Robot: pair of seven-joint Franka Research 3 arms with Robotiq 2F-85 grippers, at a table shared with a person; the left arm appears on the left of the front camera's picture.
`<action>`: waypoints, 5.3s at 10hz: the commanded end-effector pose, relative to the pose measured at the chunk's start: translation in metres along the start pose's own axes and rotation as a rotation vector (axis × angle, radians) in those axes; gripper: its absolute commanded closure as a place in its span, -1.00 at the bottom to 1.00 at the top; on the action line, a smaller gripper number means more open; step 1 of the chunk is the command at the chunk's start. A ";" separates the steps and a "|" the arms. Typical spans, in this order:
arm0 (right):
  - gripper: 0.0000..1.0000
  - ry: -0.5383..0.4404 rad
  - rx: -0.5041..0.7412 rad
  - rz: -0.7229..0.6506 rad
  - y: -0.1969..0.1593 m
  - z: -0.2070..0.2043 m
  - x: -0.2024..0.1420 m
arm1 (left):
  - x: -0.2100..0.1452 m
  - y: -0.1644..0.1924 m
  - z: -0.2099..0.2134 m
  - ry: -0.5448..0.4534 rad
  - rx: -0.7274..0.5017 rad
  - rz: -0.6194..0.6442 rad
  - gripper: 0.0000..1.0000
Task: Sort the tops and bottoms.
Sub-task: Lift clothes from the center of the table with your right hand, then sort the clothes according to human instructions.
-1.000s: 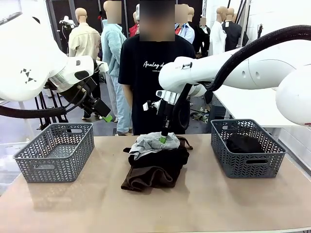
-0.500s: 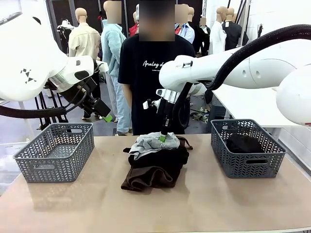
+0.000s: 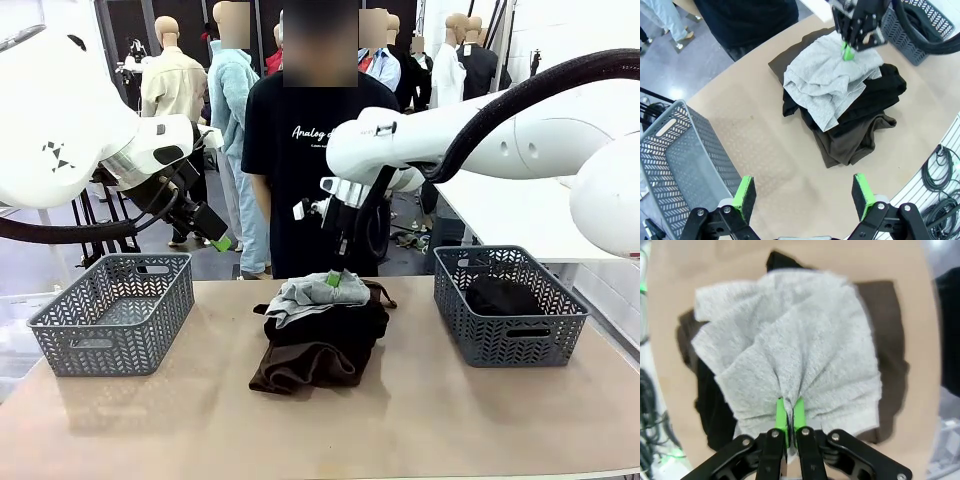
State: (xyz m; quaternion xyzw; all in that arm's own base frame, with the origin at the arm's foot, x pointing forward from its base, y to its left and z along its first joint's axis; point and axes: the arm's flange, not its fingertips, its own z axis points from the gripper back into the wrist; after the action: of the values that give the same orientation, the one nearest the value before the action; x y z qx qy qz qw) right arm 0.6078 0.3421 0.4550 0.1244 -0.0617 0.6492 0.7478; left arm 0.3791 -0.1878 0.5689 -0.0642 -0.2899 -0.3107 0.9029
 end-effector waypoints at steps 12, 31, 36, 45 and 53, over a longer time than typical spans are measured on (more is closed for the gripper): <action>1.00 0.010 -0.323 0.113 0.029 0.148 0.037 | 0.000 0.001 0.001 0.001 0.001 0.000 -1.00; 1.00 0.038 -0.675 0.221 0.073 0.266 0.065 | 0.000 0.001 0.001 0.001 0.001 0.000 -1.00; 1.00 0.038 -0.675 0.221 0.073 0.266 0.065 | 0.000 0.001 0.001 0.001 0.001 0.000 -1.00; 1.00 0.038 -0.675 0.221 0.073 0.266 0.065 | 0.000 0.001 0.001 0.001 0.001 0.000 -1.00; 1.00 0.038 -0.675 0.221 0.073 0.266 0.065 | 0.000 0.001 0.001 0.001 0.001 0.000 -1.00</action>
State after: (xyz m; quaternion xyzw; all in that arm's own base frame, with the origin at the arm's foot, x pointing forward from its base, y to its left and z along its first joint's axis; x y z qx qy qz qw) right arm 0.5660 0.3428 0.7318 -0.1442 -0.2714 0.6723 0.6735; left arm 0.3790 -0.1877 0.5691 -0.0642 -0.2901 -0.3107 0.9029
